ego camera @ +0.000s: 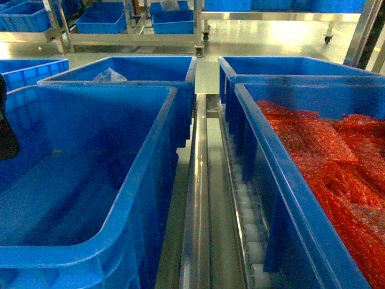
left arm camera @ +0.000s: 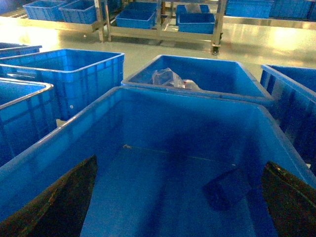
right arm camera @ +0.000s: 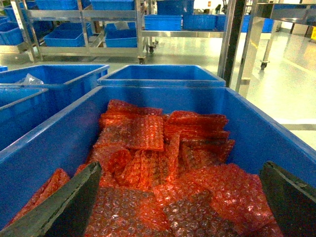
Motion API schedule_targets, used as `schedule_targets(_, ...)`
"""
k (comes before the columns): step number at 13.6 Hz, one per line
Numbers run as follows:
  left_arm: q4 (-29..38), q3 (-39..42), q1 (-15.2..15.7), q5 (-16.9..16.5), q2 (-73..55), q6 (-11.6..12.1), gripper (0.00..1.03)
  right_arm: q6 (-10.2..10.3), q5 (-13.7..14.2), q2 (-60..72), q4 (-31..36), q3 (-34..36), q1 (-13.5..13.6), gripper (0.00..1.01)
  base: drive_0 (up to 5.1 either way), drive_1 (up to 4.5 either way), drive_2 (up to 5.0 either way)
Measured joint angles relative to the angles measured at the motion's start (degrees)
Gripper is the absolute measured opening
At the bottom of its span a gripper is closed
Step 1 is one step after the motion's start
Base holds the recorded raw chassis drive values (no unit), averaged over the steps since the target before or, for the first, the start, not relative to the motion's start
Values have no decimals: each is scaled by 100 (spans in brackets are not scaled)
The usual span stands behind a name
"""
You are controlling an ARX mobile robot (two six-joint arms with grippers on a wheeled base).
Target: Pick blue part to blue bin on bottom shelf
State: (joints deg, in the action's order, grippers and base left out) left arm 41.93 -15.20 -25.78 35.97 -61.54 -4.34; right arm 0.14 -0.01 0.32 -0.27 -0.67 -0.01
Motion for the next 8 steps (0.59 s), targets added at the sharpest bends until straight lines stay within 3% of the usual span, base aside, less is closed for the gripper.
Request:
schedule_targets(1, 496, 164, 197, -654, 42, 136, 89, 0, 0, 0, 0, 0, 0, 98, 0, 0, 0)
schedule_targets(2, 94, 798, 953, -1904, 1029, 330, 51, 0, 0, 0, 0, 0, 0, 98, 0, 0, 0)
schedule_targets(3, -321, 1029, 1338, -2354, 1729, 332, 22, 0, 2, 0, 0, 0, 0, 98, 0, 0, 0)
schedule_targets(4, -542, 1139, 1519, -2516, 2035, 332, 7, 0, 0, 0, 0, 0, 0, 98, 0, 0, 0)
schedule_targets(5, -756, 1217, 1674, -2658, 2337, 334, 2, 0, 0, 0, 0, 0, 0, 98, 0, 0, 0)
schedule_targets(6, -409, 1362, 1742, -2730, 2317, 334, 2, 0, 2, 0, -2, 0, 0, 98, 0, 0, 0)
schedule_targets(8, -846, 1458, 1897, -2894, 2603, 334, 2, 0, 2, 0, -2, 0, 0, 98, 0, 0, 0)
